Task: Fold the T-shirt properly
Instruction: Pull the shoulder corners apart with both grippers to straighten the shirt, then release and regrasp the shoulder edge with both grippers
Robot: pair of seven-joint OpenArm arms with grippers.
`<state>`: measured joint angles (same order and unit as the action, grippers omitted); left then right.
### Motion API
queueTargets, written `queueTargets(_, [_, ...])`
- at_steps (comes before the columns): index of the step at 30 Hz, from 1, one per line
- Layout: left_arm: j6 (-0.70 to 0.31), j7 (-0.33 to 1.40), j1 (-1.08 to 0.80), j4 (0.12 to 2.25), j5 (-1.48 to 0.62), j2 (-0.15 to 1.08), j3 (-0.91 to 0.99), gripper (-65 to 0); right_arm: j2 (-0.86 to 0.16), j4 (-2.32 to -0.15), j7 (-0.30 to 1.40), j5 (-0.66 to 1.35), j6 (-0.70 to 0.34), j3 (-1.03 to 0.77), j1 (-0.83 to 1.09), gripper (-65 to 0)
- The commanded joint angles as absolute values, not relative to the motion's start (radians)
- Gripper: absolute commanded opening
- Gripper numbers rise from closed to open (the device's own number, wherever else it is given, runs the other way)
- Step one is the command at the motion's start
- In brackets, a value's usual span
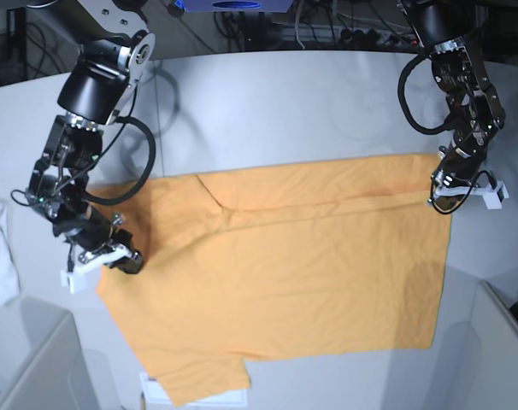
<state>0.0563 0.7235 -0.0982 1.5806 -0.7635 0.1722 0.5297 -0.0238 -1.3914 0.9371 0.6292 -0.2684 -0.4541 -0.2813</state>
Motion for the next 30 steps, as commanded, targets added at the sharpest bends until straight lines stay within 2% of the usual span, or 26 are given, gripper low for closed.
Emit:
queueTargets(1, [0.051,0.708,-0.087,1.598,-0.773,0.186,0.536,-65.0,-0.03,-1.406,0.918,0.653,-0.271,-0.455,-0.298,-65.0])
queueTargets(5, [0.051,0.708,-0.087,1.598,-0.773,0.186,0.539,-65.0,-0.03,-1.406,0.917,0.653,-0.232,-0.455,-0.294,-65.0])
queueTargets(7, [0.051,0.708,-0.087,1.598,-0.773,0.186,0.539,-64.5,-0.031,-1.406,0.915,0.653,-0.186,-0.455,-0.289,-48.8])
queueTargets(9, [0.051,0.704,-0.087,1.598,-0.773,0.197,0.549,-50.8,-0.031,-1.417,0.889,0.654,-0.176,-0.456,-0.285,-34.1])
queueTargets(10, [0.051,0.704,-0.085,1.598,-0.773,0.199,0.564,-43.9,-0.031,-1.417,0.865,0.654,-0.17,-0.456,-0.274,-30.6])
queueTargets(13, [0.05,0.7,-0.036,1.578,-0.773,0.199,0.607,-27.8,-0.056,-1.432,0.786,0.654,-0.147,-0.456,-0.243,-31.7])
queueTargets(15, [0.048,0.7,0.013,1.523,-0.774,0.199,0.631,-21.4,-0.067,-1.451,0.748,0.654,-0.087,-0.456,-0.228,-33.8])
queueTargets(17, [0.048,0.702,0.061,1.494,-0.779,0.2,0.657,-17.9,-0.07,-1.503,0.696,0.654,-0.036,-0.456,-0.194,-34.2])
queueTargets(19, [0.047,0.708,0.061,1.524,-0.78,0.2,0.691,-17.8,-0.077,-1.586,0.651,0.654,-0.013,-0.472,-0.134,-34.2])
queueTargets(22, [0.039,0.708,-0.065,1.639,-0.792,0.197,0.743,-17.8,-0.054,-1.733,0.616,0.657,0.008,-0.51,-0.013,-34.2])
queueTargets(27, [-0.082,0.707,-0.228,1.705,-0.889,0.183,0.848,-17.8,0.025,-1.867,0.595,0.659,0.065,-0.619,0.105,-34.2])
queueTargets(30, [-0.108,0.707,-0.297,1.685,-0.938,0.166,0.897,-17.8,0.061,-1.886,0.596,0.661,0.079,-0.648,0.166,-34.2])
